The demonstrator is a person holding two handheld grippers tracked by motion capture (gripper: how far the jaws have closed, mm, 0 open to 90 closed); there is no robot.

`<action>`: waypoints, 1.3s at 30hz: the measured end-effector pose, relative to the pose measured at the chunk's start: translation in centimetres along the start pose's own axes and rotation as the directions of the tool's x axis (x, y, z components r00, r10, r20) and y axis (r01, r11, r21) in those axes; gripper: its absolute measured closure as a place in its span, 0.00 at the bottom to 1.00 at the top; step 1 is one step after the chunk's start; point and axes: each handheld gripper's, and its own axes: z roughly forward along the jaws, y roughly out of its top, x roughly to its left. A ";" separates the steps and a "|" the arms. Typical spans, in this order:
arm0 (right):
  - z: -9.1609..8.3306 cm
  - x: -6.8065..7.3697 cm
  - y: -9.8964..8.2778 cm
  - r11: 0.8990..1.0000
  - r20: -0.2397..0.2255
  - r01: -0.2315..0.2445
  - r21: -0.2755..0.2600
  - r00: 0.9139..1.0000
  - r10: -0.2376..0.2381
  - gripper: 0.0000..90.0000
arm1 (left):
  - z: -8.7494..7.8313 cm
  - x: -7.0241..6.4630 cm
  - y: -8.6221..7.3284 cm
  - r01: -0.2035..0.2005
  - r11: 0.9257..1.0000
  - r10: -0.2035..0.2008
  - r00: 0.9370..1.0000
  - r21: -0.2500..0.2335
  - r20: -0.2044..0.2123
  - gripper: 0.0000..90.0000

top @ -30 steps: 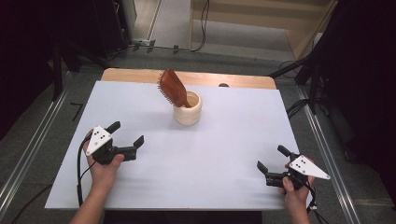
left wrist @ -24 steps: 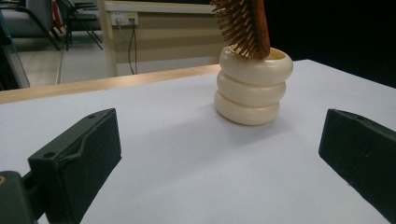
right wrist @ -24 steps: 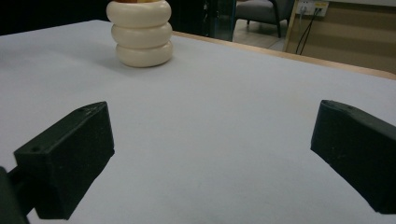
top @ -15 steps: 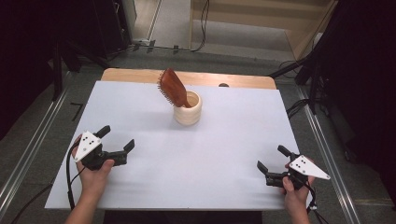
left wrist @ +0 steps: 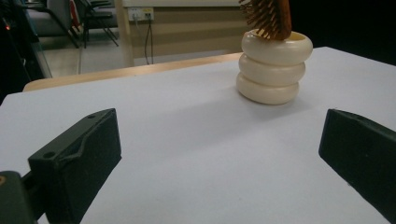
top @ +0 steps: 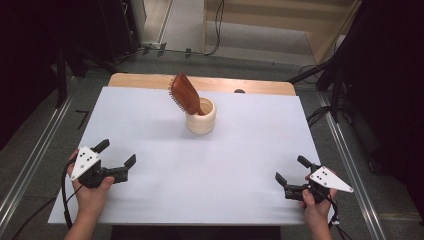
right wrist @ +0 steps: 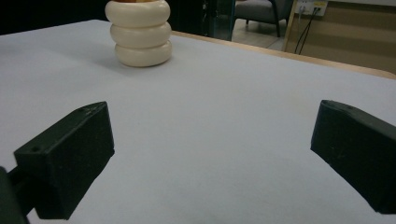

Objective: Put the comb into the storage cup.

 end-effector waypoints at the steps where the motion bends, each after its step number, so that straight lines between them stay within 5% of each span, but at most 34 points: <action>1: 0.0 0.0 0.0 1.000 0.000 0.000 0.000 1.000 0.000 0.00 | -0.2 0.0 -0.1 -0.002 1.000 0.002 1.000 0.003 -0.001 0.00; 29: 0.2 0.1 -0.1 1.000 0.011 0.000 0.008 1.000 0.000 0.00 | -3.4 1.3 -1.9 -0.031 0.999 0.031 0.999 0.037 -0.008 0.00; 39: 0.1 0.0 -0.1 1.000 0.008 -0.019 -0.003 1.000 0.019 0.00 | -4.3 2.4 -2.4 -0.028 0.999 0.030 0.999 0.040 -0.039 0.00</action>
